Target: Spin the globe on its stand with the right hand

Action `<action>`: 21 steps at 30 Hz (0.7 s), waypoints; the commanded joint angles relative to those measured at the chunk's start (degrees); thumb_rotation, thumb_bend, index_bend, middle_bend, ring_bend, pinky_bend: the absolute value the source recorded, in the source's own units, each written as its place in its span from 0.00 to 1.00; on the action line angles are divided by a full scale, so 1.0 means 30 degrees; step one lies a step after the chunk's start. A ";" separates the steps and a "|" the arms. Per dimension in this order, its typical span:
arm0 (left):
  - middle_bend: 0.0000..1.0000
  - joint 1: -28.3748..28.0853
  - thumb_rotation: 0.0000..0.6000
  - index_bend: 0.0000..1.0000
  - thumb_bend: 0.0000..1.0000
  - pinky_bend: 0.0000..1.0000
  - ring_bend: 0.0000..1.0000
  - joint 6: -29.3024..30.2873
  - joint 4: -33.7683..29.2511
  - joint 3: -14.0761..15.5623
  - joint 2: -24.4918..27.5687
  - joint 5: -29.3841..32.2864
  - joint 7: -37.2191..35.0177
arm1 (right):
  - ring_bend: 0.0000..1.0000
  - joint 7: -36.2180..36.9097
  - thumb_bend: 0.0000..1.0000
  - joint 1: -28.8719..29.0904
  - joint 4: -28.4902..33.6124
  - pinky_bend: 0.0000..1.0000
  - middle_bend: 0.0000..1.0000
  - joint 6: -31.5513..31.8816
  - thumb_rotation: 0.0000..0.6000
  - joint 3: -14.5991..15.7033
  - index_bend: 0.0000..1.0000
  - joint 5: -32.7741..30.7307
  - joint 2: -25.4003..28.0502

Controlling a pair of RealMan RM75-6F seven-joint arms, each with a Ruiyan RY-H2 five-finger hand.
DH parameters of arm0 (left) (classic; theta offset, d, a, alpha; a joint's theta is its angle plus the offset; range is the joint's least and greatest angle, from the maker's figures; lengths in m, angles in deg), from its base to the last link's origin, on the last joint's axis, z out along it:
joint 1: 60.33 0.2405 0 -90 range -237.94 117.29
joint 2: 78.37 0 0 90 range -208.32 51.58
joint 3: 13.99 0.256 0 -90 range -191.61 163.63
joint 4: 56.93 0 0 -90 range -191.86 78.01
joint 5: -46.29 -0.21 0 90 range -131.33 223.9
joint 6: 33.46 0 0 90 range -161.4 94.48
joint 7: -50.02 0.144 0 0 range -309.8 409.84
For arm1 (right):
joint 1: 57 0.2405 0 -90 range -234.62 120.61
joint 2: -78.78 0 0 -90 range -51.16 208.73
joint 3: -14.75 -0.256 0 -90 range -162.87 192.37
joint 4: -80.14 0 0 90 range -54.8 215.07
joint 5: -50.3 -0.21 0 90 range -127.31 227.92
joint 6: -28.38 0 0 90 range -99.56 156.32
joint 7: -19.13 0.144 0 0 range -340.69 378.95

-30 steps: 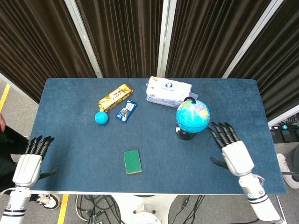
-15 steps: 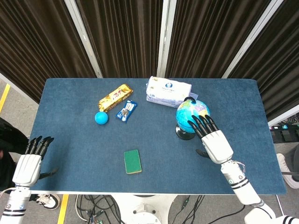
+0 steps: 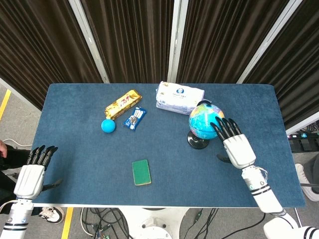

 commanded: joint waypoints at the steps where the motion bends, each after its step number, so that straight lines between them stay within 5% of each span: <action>1: 0.10 -0.0001 1.00 0.10 0.05 0.08 0.01 -0.0024 0.0000 0.0004 0.0006 0.0025 0.0000 | 0.00 0.0352 0.00 0.0076 -0.0567 0.00 0.00 -0.0257 1.00 -0.0164 0.00 -0.0805 0.0036; 13: 0.10 -0.0018 1.00 0.10 0.05 0.08 0.01 -0.0089 0.0039 -0.0053 -0.0085 0.0162 0.0049 | 0.00 0.2457 0.00 -0.0112 -0.3179 0.00 0.00 -0.1190 1.00 -0.0403 0.00 -0.3416 0.0120; 21: 0.10 -0.0076 1.00 0.10 0.05 0.08 0.01 -0.0170 0.0064 -0.0081 -0.0172 0.0204 0.0137 | 0.00 0.3821 0.00 -0.0495 -0.3671 0.00 0.00 0.0231 1.00 -0.0348 0.00 -0.2553 -0.0021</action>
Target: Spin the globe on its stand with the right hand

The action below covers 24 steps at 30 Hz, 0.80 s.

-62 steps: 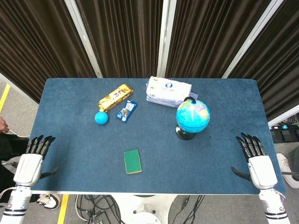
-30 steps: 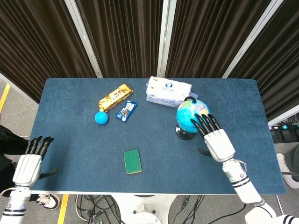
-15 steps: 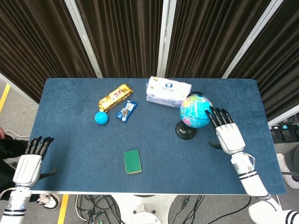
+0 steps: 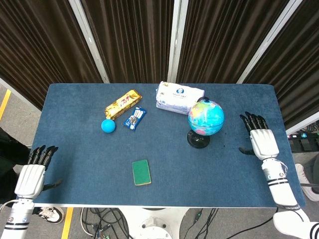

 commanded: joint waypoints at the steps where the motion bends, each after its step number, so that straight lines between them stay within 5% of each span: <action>1: 0.10 -0.0008 1.00 0.10 0.05 0.08 0.01 -0.0022 -0.0018 0.0004 0.0000 0.0011 0.0030 | 0.00 0.0592 0.00 -0.0283 -0.0014 0.00 0.00 0.1075 1.00 0.0104 0.00 0.0861 -0.0119; 13: 0.10 0.0003 1.00 0.10 0.05 0.08 0.01 -0.0011 -0.0018 0.0005 0.0016 0.0047 -0.0023 | 0.00 -0.0010 0.00 -0.1003 0.2151 0.00 0.00 0.4632 1.00 0.1210 0.00 0.4955 0.0080; 24: 0.10 -0.0033 1.00 0.10 0.05 0.08 0.01 -0.0082 0.0115 0.0008 -0.0118 0.0074 -0.0089 | 0.00 -0.1264 0.00 -0.0512 0.3131 0.00 0.00 0.4247 1.00 0.2027 0.00 0.6833 -0.0153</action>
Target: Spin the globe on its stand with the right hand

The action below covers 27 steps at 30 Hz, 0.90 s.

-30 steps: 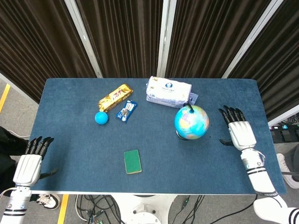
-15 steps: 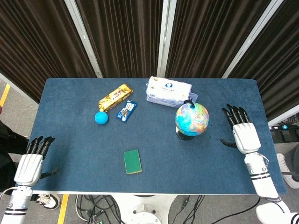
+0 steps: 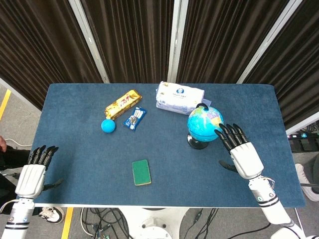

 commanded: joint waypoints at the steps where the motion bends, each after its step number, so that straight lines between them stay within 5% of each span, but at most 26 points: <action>1: 0.10 -0.0001 1.00 0.10 0.05 0.08 0.01 -0.0011 0.0010 0.0002 -0.0013 0.0014 -0.0013 | 0.00 -0.0337 0.00 0.0335 0.0131 0.00 0.00 -0.0559 1.00 0.0006 0.00 -0.0042 -0.0160; 27: 0.10 -0.0041 1.00 0.10 0.05 0.08 0.01 -0.0178 0.0098 0.0030 -0.0068 0.0139 -0.0093 | 0.00 -0.0194 0.00 0.0625 -0.0892 0.00 0.00 -0.2705 1.00 -0.0416 0.00 -0.3284 -0.0019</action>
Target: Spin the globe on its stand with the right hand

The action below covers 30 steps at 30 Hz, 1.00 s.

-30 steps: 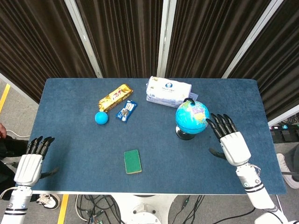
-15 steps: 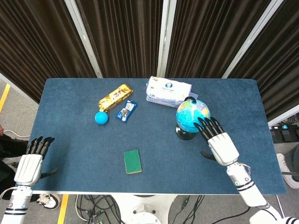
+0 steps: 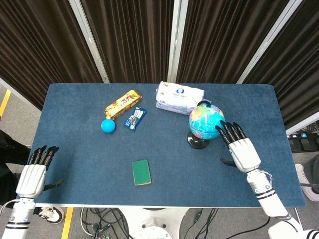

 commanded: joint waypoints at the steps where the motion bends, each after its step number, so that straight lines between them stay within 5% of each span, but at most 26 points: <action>1: 0.10 -0.0001 1.00 0.10 0.05 0.08 0.01 -0.0051 -0.0044 0.0016 0.0037 0.0041 0.0011 | 0.00 0.0206 0.00 -0.0085 -0.0447 0.00 0.00 -0.0436 1.00 -0.0227 0.00 -0.1042 0.0100; 7: 0.10 -0.0001 1.00 0.10 0.05 0.08 0.01 -0.0068 -0.0125 -0.0001 0.0095 0.0100 0.0070 | 0.00 0.0270 0.00 0.0033 -0.0824 0.00 0.00 -0.1982 1.00 -0.0956 0.00 -0.3921 0.0586; 12: 0.10 -0.0049 1.00 0.10 0.05 0.08 0.01 -0.0154 -0.0142 0.0021 0.0064 0.0077 0.0136 | 0.00 0.0715 0.00 -0.0192 -0.1067 0.00 0.00 -0.1483 1.00 -0.1191 0.00 -0.4177 0.0562; 22: 0.10 -0.0092 1.00 0.10 0.05 0.08 0.01 -0.0141 -0.0284 0.0005 0.0091 0.0029 0.0296 | 0.00 0.2297 0.00 -0.0889 -0.0941 0.00 0.00 0.1882 1.00 -0.0582 0.00 -0.0350 0.0324; 30: 0.10 -0.0061 1.00 0.10 0.05 0.08 0.01 -0.0113 -0.0203 0.0000 0.0064 0.0086 0.0195 | 0.00 0.1180 0.00 -0.0501 0.0261 0.00 0.00 0.2782 1.00 0.0244 0.00 0.2844 0.0120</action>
